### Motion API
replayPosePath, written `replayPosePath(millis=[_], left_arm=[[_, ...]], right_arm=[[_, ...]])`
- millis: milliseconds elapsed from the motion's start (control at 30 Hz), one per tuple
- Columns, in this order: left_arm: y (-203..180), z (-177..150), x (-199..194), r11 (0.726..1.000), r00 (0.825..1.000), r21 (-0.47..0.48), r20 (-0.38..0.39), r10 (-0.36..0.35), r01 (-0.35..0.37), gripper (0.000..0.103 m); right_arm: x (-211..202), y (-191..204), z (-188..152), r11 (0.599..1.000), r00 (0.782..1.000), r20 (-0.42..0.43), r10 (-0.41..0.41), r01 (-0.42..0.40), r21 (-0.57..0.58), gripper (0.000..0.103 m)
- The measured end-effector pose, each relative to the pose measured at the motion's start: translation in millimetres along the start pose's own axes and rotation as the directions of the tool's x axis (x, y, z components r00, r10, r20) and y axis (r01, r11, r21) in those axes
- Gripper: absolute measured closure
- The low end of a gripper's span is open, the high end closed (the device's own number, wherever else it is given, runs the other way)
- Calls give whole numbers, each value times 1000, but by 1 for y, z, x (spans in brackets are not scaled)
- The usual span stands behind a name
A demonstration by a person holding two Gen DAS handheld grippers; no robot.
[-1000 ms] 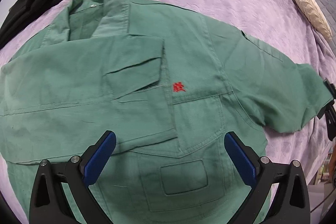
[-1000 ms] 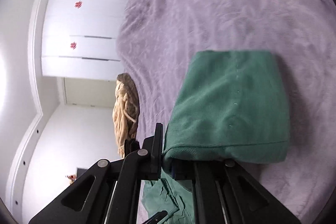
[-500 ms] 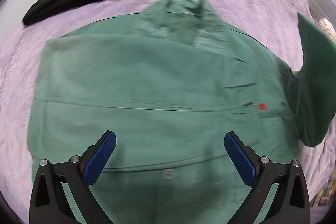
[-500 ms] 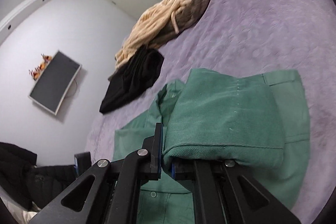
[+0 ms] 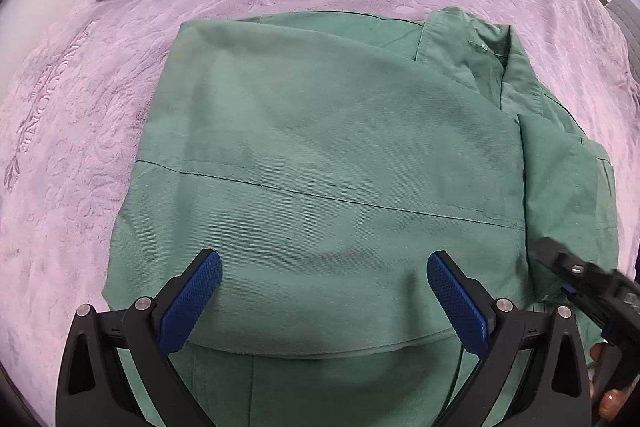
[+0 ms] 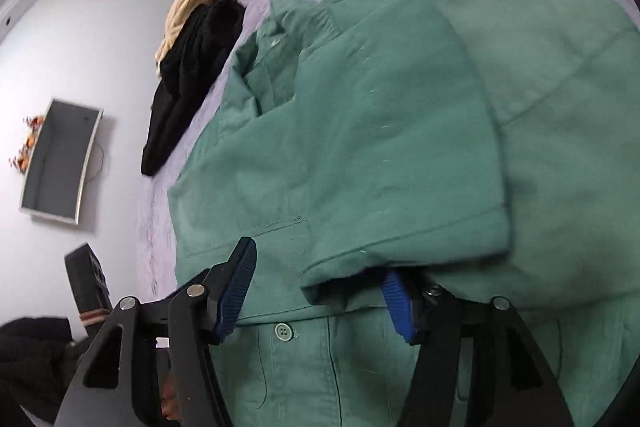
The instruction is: Fold small clothes
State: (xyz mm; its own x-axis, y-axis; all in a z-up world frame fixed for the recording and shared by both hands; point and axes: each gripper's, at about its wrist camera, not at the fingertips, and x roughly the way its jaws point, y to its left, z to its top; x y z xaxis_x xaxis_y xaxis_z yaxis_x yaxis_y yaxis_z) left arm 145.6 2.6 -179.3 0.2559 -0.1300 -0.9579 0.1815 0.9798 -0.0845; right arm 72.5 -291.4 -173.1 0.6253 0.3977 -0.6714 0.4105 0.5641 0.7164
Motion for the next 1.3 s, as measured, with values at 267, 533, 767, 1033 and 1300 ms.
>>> replayPosePath(millis=[267,533,767,1033,1300], left_arm=[[16,6,-10,996,996,-3,18,-89,89,0],[59,20,-25,984,987,-98,64,-145,151,0],[77,16,-19,982,990,-128,46,-133,138,0],[38,10,-8,959,960,-80,-45,-275,271,0],[-28,8,12,934,922,-1,-159,-354,358,0]], right_arm=[[-13,28,18,992,984,143,-106,114,-51,93],[75,142,-45,688,941,62,-332,287,-667,89],[82,143,-81,648,938,-26,-345,218,-730,39],[-20,23,-44,942,969,-81,-235,206,-264,38],[-100,-108,-18,950,988,149,-31,-17,311,37]])
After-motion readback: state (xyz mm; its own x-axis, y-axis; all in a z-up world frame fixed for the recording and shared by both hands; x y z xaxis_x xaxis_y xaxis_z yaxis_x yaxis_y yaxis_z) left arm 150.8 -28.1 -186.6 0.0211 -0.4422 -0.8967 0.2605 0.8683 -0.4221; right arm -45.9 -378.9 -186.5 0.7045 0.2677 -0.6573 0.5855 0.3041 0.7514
